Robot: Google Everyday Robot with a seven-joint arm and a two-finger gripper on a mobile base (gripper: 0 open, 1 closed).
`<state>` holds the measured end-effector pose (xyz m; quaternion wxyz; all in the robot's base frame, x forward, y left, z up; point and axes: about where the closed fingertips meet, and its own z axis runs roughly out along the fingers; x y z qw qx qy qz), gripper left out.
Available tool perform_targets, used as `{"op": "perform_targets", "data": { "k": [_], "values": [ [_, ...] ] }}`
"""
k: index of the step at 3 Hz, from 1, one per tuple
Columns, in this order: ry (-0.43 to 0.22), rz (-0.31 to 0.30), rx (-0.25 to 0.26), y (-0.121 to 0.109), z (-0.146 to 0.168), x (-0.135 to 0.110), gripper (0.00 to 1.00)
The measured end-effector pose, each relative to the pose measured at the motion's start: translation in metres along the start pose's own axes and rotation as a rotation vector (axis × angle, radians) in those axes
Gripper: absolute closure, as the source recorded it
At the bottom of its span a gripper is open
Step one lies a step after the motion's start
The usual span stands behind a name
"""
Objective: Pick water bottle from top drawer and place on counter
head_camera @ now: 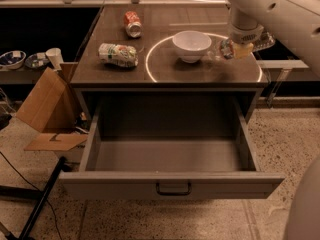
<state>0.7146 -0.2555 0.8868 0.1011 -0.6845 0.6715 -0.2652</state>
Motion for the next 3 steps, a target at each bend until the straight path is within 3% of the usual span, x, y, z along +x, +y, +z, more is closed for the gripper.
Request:
{"op": "perform_targets", "data": {
  "k": [1,3],
  "values": [
    [0.018,0.039,0.009,0.002,0.004,-0.002,0.51],
    [-0.026,0.061,0.053,-0.002,0.009,-0.014,0.05]
  ]
}}
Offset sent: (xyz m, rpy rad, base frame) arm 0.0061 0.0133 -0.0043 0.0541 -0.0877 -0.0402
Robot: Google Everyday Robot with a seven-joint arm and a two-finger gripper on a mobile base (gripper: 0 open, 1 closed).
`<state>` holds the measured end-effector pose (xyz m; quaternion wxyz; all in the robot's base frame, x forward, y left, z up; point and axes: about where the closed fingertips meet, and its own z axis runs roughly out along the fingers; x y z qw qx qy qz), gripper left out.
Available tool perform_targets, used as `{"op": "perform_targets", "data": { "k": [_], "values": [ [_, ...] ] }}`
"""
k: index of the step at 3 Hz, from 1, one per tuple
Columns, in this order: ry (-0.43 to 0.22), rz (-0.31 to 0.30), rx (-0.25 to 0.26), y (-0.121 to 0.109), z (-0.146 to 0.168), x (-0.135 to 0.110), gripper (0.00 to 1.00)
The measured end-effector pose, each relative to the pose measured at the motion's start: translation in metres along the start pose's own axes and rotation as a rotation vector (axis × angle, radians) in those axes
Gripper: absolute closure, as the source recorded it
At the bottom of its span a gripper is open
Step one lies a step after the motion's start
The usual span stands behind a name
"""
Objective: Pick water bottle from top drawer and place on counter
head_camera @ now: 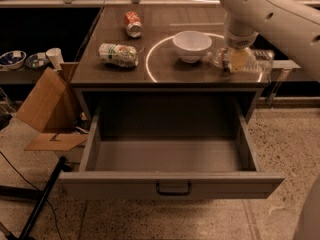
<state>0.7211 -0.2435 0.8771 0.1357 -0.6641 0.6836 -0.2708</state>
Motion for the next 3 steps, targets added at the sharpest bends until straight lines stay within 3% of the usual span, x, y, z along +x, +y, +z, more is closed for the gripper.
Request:
{"op": "perform_targets", "data": {
  "k": [1,3],
  "values": [
    [-0.019,-0.019,0.022,-0.0035,0.0021,-0.0119,0.0],
    [-0.035,-0.052,0.004,0.0002,-0.0053,-0.0152,0.0]
  ]
}}
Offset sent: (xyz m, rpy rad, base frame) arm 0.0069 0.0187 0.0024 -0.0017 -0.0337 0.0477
